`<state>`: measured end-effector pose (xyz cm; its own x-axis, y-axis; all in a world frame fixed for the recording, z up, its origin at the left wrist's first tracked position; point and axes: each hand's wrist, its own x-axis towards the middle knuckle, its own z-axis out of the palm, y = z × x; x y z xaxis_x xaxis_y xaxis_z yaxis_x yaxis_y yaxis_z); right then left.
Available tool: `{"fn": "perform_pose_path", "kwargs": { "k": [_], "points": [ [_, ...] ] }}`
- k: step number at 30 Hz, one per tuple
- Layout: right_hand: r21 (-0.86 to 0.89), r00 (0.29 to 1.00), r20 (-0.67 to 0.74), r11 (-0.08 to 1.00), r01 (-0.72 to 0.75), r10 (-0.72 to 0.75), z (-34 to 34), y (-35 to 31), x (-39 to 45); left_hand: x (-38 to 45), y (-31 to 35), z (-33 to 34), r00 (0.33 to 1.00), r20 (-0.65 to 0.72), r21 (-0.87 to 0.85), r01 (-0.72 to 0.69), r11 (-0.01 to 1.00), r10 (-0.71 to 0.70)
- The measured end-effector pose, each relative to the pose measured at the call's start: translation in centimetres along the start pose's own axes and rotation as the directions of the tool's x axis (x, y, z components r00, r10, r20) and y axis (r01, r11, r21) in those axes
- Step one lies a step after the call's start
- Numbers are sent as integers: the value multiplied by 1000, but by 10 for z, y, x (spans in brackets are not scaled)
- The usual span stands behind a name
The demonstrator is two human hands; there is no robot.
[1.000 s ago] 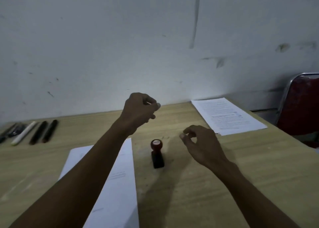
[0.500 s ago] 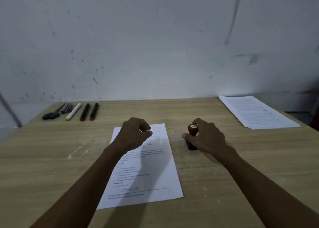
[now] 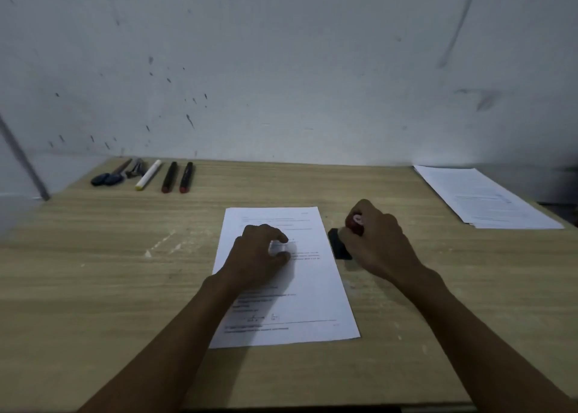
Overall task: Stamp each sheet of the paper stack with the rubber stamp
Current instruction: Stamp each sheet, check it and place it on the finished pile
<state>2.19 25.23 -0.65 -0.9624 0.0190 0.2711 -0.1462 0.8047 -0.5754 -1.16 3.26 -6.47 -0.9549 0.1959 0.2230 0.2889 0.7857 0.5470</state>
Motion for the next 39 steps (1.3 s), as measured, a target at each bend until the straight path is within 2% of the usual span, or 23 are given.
{"fn": "perform_pose_path", "kwargs": {
  "k": [5, 12, 39],
  "points": [
    [-144, 991, 77, 983, 117, -107, 21, -18, -10, -8, -3, 9, 999, -22, 35, -42, 999, 42],
    [-263, 984, 96, 949, 171, -151, 42, -24, -14, -13, -4, 13, 997, -62, 83, -42, 996, 47],
    [-389, 987, -49, 913, 124, -155, 73, -17, -28, -11, -16, 21, 990, -89, 114, -95, 989, 105]
  ]
}}
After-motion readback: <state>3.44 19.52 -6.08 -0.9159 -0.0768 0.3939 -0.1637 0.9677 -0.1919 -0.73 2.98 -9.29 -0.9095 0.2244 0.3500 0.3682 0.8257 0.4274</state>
